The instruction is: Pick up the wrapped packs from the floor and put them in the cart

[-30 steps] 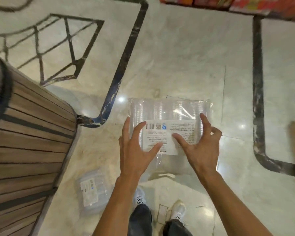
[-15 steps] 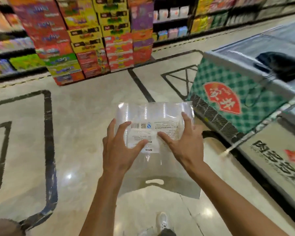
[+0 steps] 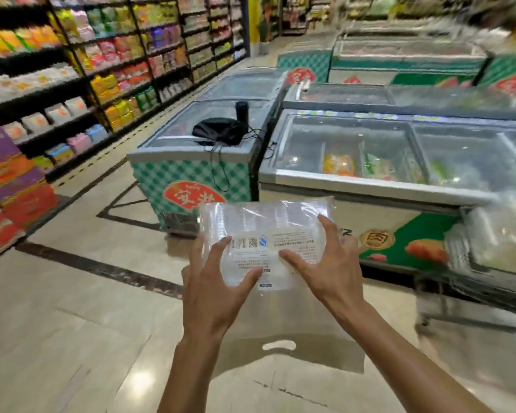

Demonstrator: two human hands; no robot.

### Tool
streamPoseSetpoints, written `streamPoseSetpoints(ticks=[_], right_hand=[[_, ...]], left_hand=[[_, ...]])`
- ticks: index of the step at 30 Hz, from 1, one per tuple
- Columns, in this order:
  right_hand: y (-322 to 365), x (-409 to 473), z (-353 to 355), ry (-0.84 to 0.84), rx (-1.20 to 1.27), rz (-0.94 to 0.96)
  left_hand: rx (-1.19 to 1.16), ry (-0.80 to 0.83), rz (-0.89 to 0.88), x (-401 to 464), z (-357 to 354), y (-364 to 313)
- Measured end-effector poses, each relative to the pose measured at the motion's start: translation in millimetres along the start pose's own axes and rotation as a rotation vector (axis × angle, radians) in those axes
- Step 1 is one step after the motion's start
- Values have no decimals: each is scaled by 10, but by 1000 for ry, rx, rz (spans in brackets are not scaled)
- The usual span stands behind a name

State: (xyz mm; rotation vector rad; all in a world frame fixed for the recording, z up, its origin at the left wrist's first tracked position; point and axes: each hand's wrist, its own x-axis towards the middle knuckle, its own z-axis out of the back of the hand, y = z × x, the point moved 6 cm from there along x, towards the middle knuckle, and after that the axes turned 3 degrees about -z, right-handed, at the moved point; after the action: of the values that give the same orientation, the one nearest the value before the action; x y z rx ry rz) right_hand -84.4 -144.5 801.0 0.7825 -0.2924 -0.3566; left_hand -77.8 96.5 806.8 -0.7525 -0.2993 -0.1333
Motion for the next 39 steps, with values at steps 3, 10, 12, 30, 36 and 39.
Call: streamPoseSetpoints(ticks=[3, 10, 12, 30, 36, 39], right_hand=[[-716, 218, 853, -121, -8, -69], [-2241, 377, 2707, -382, -80, -261], [-2595, 368, 3102, -450, -79, -313], [-4773, 1325, 5024, -768, -158, -597], [-5572, 1554, 5607, -880, -89, -691], [-6119, 1737, 5917, -895, -23, -723]], left_hand=[[-64, 65, -95, 81, -772, -836], [-221, 239, -279, -73, -2383, -2701], [-253, 306, -327, -137, -2758, -3123], [-487, 619, -483, 405, -5607, -5581], [-479, 692, -600, 396, -6455, -6570], [-464, 675, -633, 327, -6880, -7076]])
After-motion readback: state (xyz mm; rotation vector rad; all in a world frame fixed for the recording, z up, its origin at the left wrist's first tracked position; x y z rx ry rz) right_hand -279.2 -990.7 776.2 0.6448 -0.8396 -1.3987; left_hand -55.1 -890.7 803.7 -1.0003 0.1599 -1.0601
